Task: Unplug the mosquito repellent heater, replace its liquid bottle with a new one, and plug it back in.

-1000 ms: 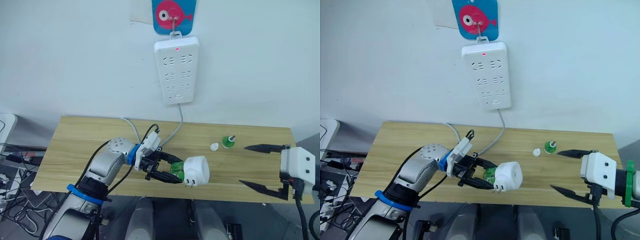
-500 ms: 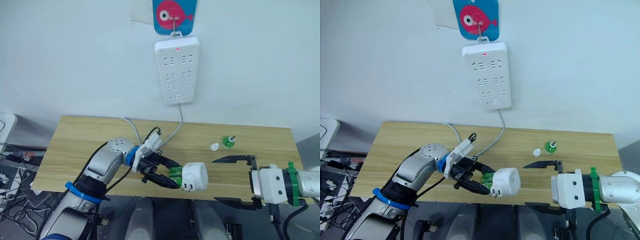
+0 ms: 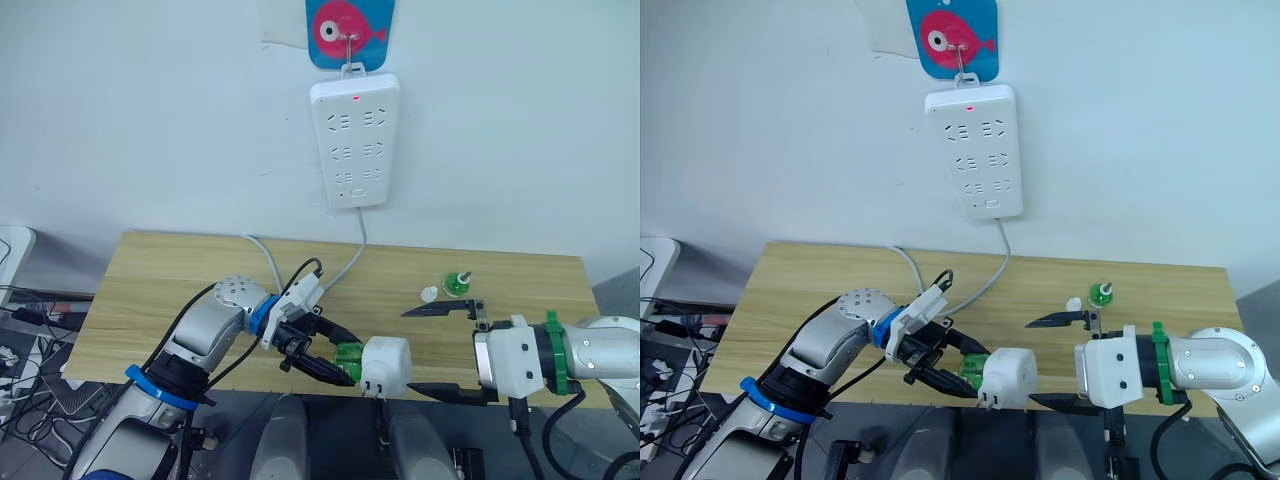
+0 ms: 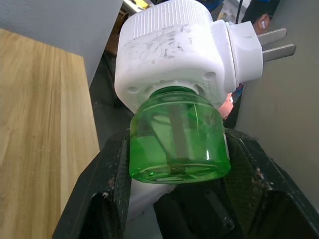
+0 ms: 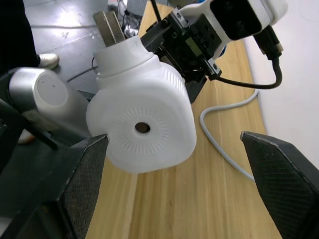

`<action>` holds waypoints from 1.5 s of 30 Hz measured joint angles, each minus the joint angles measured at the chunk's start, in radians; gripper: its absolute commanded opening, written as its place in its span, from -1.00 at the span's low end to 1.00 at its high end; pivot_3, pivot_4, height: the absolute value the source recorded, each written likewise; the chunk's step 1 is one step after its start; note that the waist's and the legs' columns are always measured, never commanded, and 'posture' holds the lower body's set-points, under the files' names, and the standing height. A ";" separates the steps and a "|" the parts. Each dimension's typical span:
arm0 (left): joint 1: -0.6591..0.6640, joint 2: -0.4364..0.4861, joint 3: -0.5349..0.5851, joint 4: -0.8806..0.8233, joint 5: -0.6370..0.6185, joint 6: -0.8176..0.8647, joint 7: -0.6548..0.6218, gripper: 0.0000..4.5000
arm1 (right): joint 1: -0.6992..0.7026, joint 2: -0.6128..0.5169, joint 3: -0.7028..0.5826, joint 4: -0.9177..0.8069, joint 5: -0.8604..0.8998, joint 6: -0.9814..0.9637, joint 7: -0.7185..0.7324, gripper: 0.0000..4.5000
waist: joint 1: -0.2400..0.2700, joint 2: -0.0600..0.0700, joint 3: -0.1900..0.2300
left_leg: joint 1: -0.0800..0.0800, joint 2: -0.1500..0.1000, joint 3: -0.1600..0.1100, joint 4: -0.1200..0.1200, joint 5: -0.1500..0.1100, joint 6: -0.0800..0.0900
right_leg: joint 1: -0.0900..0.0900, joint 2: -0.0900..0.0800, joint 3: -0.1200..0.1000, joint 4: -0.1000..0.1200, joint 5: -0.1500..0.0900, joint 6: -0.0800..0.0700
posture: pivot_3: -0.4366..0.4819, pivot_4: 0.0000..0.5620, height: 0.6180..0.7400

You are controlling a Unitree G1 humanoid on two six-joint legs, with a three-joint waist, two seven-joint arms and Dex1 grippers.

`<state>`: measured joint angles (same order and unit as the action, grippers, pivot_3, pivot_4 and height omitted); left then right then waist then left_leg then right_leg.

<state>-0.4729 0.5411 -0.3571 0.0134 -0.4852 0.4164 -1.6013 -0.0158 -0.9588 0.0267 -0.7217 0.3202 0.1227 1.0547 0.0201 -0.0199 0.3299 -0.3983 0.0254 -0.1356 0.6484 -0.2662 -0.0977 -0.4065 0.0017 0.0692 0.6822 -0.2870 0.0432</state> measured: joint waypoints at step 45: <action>-0.015 -0.056 0.062 0.008 -0.014 0.077 0.038 0.00 | 0.164 0.033 -0.161 0.071 0.013 -0.110 0.056 0.98 | -0.001 0.000 0.000 | 0.000 0.000 0.000 0.002 0.000 0.000 | 0.000 0.000 0.000 0.004 0.000 -0.001 | 0.23 0.11 1.00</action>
<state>-0.4883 0.4856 -0.2950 0.0214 -0.4994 0.4929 -1.5637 0.1486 -0.9261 -0.1342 -0.6505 0.3337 0.0128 1.1104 0.0194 -0.0200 0.3299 -0.3980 0.0251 -0.1357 0.6507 -0.2664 -0.0973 -0.4063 0.0015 0.0691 0.6859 -0.2865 0.0424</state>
